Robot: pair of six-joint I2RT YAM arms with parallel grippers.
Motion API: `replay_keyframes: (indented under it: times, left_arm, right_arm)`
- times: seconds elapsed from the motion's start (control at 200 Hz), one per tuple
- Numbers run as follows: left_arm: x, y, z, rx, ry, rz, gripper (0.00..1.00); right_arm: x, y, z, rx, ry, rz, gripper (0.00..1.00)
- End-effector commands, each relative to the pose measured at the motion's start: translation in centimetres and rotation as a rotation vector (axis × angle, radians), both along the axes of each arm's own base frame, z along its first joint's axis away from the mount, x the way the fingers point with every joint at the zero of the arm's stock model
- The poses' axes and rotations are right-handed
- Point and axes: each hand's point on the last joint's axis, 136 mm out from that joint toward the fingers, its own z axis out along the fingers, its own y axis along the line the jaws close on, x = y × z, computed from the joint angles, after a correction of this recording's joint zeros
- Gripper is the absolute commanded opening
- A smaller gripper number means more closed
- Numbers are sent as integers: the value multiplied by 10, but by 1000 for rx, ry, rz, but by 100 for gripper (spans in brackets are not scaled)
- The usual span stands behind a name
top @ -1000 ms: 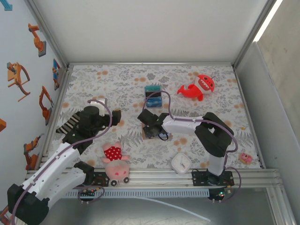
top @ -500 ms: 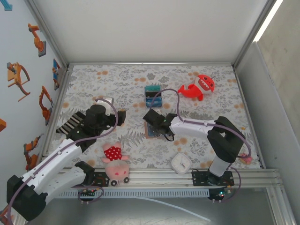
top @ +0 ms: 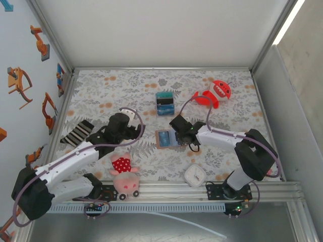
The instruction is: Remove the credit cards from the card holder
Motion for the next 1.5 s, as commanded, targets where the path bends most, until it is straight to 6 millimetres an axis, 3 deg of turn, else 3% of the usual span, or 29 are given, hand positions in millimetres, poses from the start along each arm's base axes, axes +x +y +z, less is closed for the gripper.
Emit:
replay_keyframes:
  times: [0.0, 0.27, 0.426, 0.596, 0.726, 1.022, 1.497]
  left_arm:
    - [8, -17, 3, 57, -37, -39, 97]
    - [7, -59, -41, 106, 35, -149, 97]
    - [6, -76, -63, 130, 69, -189, 97]
    - [7, -85, -81, 112, 102, -194, 97]
    - [9, -87, -91, 117, 119, -186, 97]
    - [6, -84, -107, 130, 149, -175, 97]
    - [2, -77, -125, 171, 196, -162, 97]
  right_arm:
    - [0, -6, 4, 68, -2, -60, 33]
    - [2, -35, 29, 165, -54, -184, 28]
    - [1, -34, 50, 234, -96, -179, 25]
    - [-1, -7, 62, 350, -61, -100, 20]
    - [0, 19, 57, 441, -3, -46, 15]
    - [4, 62, 43, 554, 93, 15, 15]
    - [1, 86, 14, 538, 206, 34, 16]
